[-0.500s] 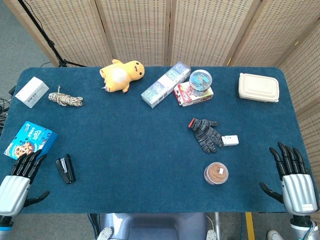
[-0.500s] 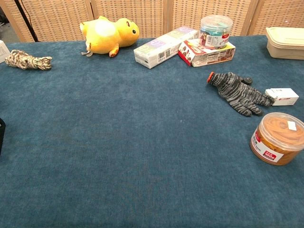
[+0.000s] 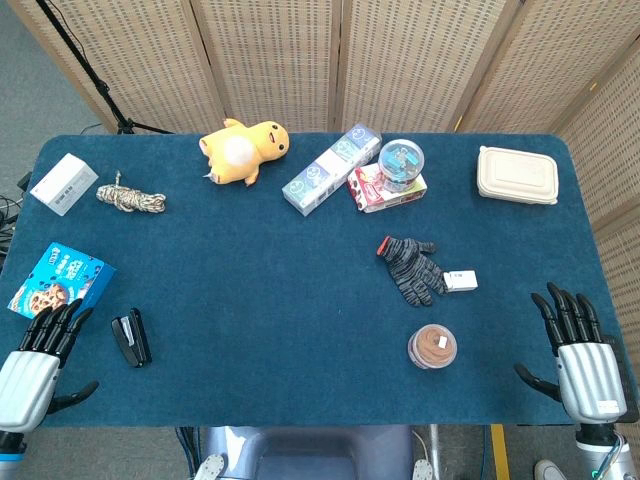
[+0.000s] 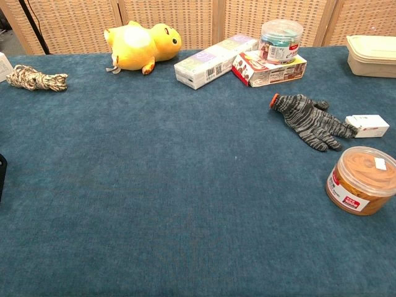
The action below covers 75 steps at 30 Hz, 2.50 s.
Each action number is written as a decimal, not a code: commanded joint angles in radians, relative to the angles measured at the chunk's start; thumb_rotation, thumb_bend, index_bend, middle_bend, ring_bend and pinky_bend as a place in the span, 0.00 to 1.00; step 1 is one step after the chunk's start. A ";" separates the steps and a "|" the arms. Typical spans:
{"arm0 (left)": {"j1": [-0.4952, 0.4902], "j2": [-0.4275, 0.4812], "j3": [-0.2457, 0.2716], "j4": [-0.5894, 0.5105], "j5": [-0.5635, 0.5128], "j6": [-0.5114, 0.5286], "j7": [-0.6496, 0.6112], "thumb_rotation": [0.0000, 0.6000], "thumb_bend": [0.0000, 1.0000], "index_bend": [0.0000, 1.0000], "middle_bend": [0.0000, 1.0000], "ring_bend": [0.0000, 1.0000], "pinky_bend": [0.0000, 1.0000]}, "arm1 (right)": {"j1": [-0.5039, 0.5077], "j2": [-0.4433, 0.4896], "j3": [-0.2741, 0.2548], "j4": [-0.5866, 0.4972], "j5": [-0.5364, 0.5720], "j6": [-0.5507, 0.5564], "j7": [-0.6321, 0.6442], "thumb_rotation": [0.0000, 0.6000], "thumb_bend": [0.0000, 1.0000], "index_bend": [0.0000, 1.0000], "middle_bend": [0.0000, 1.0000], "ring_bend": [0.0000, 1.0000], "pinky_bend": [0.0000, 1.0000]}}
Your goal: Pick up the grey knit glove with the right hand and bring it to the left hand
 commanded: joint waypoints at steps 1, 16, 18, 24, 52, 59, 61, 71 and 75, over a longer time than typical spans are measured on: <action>-0.005 0.001 -0.005 -0.011 -0.008 -0.007 0.001 1.00 0.03 0.00 0.00 0.00 0.00 | 0.038 -0.011 0.025 0.000 0.041 -0.058 -0.014 1.00 0.00 0.07 0.00 0.00 0.00; -0.057 0.011 -0.040 -0.100 -0.067 -0.087 0.028 1.00 0.03 0.00 0.00 0.00 0.00 | 0.386 -0.209 0.266 0.012 0.506 -0.443 -0.139 1.00 0.00 0.01 0.00 0.00 0.00; -0.063 0.007 -0.046 -0.102 -0.083 -0.099 0.034 1.00 0.03 0.00 0.00 0.00 0.00 | 0.428 -0.256 0.278 0.055 0.563 -0.464 -0.185 1.00 0.00 0.01 0.00 0.00 0.00; -0.082 0.003 -0.067 -0.108 -0.127 -0.126 0.051 1.00 0.03 0.00 0.00 0.00 0.00 | 0.507 -0.358 0.280 0.151 0.703 -0.507 -0.288 1.00 0.00 0.01 0.00 0.00 0.00; -0.119 -0.010 -0.104 -0.101 -0.244 -0.175 0.073 1.00 0.03 0.00 0.00 0.00 0.00 | 0.669 -0.567 0.288 0.511 0.950 -0.655 -0.301 1.00 0.04 0.14 0.15 0.10 0.04; -0.123 -0.014 -0.103 -0.100 -0.252 -0.178 0.081 1.00 0.03 0.00 0.00 0.00 0.00 | 0.681 -0.592 0.283 0.540 0.942 -0.629 -0.300 1.00 0.30 0.33 0.40 0.41 0.29; -0.125 -0.015 -0.103 -0.101 -0.255 -0.181 0.083 1.00 0.03 0.00 0.00 0.00 0.00 | 0.680 -0.599 0.281 0.550 0.928 -0.624 -0.284 1.00 0.38 0.39 0.46 0.47 0.33; -0.134 -0.020 -0.100 -0.104 -0.256 -0.189 0.094 1.00 0.03 0.00 0.00 0.00 0.00 | 0.666 -0.624 0.255 0.586 0.794 -0.583 -0.184 1.00 0.65 0.55 0.60 0.61 0.39; -0.150 -0.019 -0.103 -0.091 -0.226 -0.193 0.102 1.00 0.03 0.00 0.00 0.00 0.00 | 0.654 -0.609 0.237 0.554 0.721 -0.562 -0.141 1.00 0.65 0.56 0.60 0.61 0.39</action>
